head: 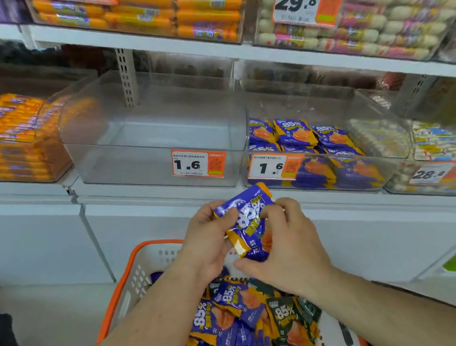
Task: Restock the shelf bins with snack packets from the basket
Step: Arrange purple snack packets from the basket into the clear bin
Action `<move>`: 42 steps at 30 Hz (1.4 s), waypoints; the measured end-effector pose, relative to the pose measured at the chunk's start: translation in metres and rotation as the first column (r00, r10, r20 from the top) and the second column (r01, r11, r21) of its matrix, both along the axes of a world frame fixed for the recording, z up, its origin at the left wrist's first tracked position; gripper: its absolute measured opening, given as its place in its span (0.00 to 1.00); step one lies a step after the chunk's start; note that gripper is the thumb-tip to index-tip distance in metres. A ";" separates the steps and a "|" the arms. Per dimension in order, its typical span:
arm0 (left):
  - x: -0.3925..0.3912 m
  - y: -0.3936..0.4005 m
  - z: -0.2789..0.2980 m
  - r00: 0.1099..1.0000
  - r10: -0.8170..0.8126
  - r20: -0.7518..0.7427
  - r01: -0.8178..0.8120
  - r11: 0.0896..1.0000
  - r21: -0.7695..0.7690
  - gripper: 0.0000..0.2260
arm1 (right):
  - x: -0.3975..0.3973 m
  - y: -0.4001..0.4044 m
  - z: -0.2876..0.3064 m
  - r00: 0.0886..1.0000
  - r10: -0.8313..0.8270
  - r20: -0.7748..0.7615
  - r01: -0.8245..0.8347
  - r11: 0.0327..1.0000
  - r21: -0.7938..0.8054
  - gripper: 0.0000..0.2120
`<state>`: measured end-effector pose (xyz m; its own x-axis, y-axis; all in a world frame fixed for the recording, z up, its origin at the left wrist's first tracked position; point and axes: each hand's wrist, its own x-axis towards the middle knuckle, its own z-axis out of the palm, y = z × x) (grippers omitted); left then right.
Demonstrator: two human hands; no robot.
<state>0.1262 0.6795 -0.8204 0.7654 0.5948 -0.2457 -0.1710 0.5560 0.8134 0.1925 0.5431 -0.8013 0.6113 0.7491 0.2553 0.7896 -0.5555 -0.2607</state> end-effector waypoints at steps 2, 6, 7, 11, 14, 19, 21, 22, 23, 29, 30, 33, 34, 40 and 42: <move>0.009 -0.006 0.011 1.000 -0.006 0.003 0.005 1.000 0.022 0.04 | 0.004 -0.001 0.001 0.995 -0.057 0.080 0.054 0.998 0.039 0.42; 0.031 -0.016 0.039 0.997 -0.069 0.028 0.066 0.993 0.095 0.04 | 0.023 -0.006 0.010 0.988 -0.138 0.069 0.130 0.986 0.104 0.40; 0.037 -0.018 0.050 0.994 -0.090 0.059 0.083 0.991 0.108 0.04 | 0.029 -0.008 0.016 0.988 -0.147 0.038 0.140 0.980 0.138 0.39; 0.064 -0.023 0.089 0.971 -0.119 0.209 0.082 0.981 0.179 0.04 | 0.061 -0.022 0.048 0.980 -0.188 0.065 0.155 0.929 0.337 0.36; 0.096 -0.026 0.105 0.985 -0.067 0.162 -0.021 0.873 0.487 0.05 | 0.096 -0.033 0.075 0.964 -0.252 0.091 0.187 0.877 0.443 0.32; 0.160 -0.004 0.119 0.986 0.108 -0.125 0.093 0.263 0.960 0.09 | 0.170 -0.032 0.112 0.907 -0.418 0.060 0.391 0.885 0.253 0.32; 0.176 0.008 0.117 0.958 0.147 -0.245 0.222 0.152 0.963 0.15 | 0.201 -0.022 0.118 0.887 -0.456 0.068 0.445 0.886 0.132 0.33; 0.181 0.013 0.114 0.942 0.173 -0.287 0.267 0.129 0.955 0.16 | 0.218 -0.014 0.118 0.879 -0.473 0.064 0.469 0.880 0.072 0.33; 0.185 0.017 0.109 0.926 0.194 -0.324 0.304 0.124 0.945 0.18 | 0.233 -0.006 0.117 0.871 -0.489 0.056 0.488 0.872 0.022 0.33; 0.196 0.027 0.095 0.858 0.287 -0.427 0.395 0.162 0.904 0.20 | 0.308 0.044 0.089 0.862 -0.507 0.023 0.503 0.847 -0.174 0.32; 0.197 0.027 0.094 0.854 0.287 -0.434 0.403 0.162 0.901 0.20 | 0.317 0.049 0.083 0.860 -0.509 0.008 0.502 0.845 -0.186 0.30; 0.198 0.029 0.090 0.843 0.310 -0.440 0.422 0.126 0.898 0.18 | 0.336 0.059 0.068 0.844 -0.536 0.003 0.524 0.825 -0.214 0.28; 0.199 0.029 0.089 0.840 0.318 -0.440 0.427 0.114 0.897 0.19 | 0.341 0.060 0.063 0.840 -0.542 0.008 0.531 0.819 -0.217 0.27; 0.200 0.031 0.086 0.841 0.321 -0.435 0.438 0.068 0.897 0.17 | 0.360 0.065 0.045 0.868 -0.495 0.036 0.474 0.805 -0.356 0.26; 0.199 0.030 0.086 0.846 0.306 -0.437 0.431 0.090 0.898 0.17 | 0.362 0.066 0.044 0.872 -0.490 -0.002 0.450 0.803 -0.390 0.30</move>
